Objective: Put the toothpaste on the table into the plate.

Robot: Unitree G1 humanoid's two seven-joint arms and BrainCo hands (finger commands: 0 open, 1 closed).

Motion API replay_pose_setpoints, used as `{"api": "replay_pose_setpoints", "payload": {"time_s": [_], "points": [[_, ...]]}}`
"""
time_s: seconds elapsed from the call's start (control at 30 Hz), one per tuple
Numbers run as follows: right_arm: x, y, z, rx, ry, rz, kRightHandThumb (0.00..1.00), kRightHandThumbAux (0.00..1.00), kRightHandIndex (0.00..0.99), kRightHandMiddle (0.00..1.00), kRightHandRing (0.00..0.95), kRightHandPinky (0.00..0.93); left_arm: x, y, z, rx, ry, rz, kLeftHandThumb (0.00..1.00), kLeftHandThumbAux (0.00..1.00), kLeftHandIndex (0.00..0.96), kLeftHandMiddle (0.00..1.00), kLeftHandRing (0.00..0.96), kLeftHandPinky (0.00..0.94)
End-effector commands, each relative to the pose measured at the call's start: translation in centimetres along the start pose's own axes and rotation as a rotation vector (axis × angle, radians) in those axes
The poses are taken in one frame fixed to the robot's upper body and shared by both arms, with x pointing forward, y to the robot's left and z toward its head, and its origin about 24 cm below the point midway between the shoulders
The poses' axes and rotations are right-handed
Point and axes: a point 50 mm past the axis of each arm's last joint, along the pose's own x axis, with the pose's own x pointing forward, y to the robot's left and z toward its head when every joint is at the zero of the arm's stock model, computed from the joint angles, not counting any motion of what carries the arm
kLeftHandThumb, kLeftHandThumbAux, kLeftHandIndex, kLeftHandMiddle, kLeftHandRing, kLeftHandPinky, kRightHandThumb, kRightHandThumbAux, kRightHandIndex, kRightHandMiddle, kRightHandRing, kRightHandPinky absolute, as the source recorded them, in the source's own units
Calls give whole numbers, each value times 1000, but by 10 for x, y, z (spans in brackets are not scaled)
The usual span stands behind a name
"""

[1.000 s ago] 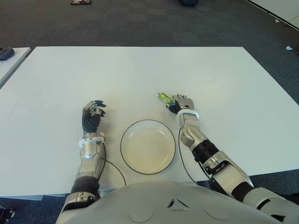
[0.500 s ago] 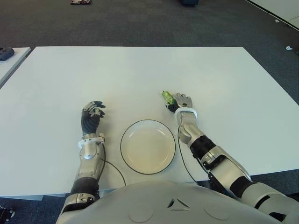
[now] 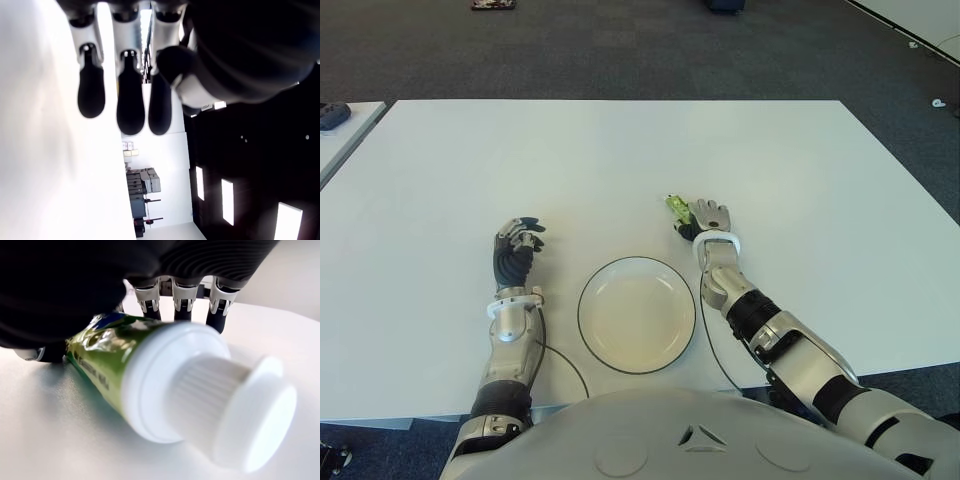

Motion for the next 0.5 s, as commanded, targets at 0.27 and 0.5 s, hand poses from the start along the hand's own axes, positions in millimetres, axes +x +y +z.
{"api": "replay_pose_setpoints", "payload": {"time_s": [0.27, 0.5], "points": [[-6, 42, 1, -131, -65, 151, 545, 166, 0, 0, 0, 0, -4, 2, -7, 8, 40, -1, 836, 678, 412, 490, 617, 603], [-8, 42, 2, -146, -71, 154, 546, 180, 0, 0, 0, 0, -4, 3, -7, 9, 30, -7, 836, 678, 413, 490, 616, 597]]}}
